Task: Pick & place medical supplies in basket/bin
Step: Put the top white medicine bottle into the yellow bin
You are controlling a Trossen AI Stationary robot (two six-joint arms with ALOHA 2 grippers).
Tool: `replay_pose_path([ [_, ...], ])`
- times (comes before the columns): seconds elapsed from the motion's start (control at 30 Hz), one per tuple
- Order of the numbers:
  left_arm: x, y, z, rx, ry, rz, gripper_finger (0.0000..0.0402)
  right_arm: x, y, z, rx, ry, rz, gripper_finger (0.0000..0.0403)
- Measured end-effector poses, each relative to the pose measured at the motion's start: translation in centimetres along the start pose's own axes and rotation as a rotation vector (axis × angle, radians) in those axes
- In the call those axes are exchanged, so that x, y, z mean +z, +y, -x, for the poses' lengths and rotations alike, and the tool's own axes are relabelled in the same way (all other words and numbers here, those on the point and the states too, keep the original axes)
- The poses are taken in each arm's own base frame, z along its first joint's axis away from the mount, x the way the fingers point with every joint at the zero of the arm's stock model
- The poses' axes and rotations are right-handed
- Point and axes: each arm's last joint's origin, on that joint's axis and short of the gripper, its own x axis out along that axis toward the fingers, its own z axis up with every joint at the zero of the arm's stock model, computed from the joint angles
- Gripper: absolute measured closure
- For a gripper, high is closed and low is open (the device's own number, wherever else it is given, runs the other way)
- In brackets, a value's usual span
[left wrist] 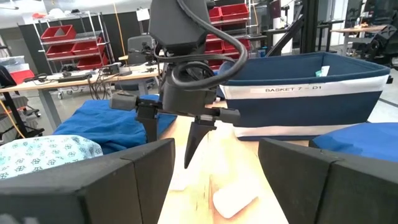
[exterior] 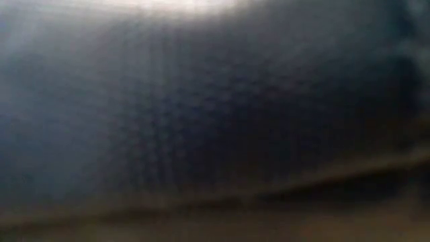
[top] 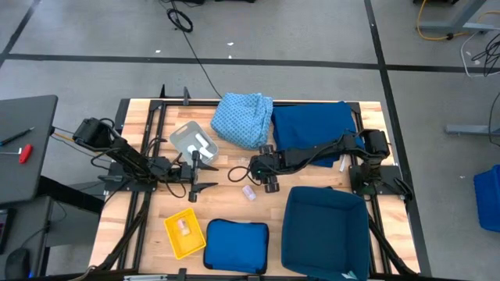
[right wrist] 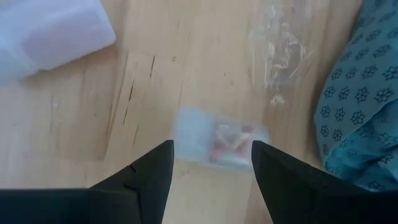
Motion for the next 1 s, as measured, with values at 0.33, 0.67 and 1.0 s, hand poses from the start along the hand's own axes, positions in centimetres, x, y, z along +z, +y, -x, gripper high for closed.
replay_pose_path([
  [0.33,0.0,0.0,0.0,0.000,0.000,0.000,0.0165,-0.4,-1.1,-0.6,0.011,0.018,-0.039,0.0176],
  [0.67,0.0,0.0,0.0,0.000,0.004,0.002,0.0165,-0.4,-0.9,-0.5,0.072,0.003,-0.130,0.0187],
  [1.0,0.0,0.0,0.0,-0.001,0.005,0.002,0.0165,0.1,-1.4,-1.3,0.049,-0.054,-0.088,0.0202],
])
